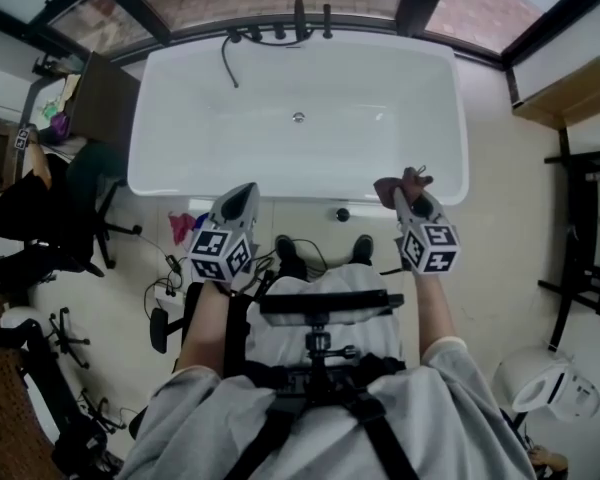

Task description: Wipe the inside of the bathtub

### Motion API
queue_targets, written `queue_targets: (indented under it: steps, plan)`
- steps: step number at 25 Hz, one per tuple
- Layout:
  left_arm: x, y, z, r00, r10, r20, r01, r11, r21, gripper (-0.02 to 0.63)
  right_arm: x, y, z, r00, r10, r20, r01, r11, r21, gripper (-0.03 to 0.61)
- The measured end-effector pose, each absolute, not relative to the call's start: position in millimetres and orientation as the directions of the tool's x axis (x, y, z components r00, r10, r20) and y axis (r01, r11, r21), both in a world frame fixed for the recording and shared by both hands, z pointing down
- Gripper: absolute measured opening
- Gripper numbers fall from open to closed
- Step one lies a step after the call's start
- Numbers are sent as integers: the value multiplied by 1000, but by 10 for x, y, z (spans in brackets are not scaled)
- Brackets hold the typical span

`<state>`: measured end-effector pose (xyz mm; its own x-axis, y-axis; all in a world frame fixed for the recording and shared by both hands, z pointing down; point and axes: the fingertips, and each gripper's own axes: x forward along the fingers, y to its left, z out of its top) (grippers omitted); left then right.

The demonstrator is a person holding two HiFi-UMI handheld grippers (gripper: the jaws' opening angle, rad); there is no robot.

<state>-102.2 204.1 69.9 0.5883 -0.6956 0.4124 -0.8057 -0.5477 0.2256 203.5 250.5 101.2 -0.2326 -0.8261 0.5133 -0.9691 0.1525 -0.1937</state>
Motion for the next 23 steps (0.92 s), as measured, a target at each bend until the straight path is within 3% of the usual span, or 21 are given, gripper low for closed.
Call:
queue_targets:
  steps: [23]
  plan:
    - [-795,1936,768,602,-685,409,-797,-547,257,6,2216,2447,1110,-217,-817,534,-974,147,-170,83]
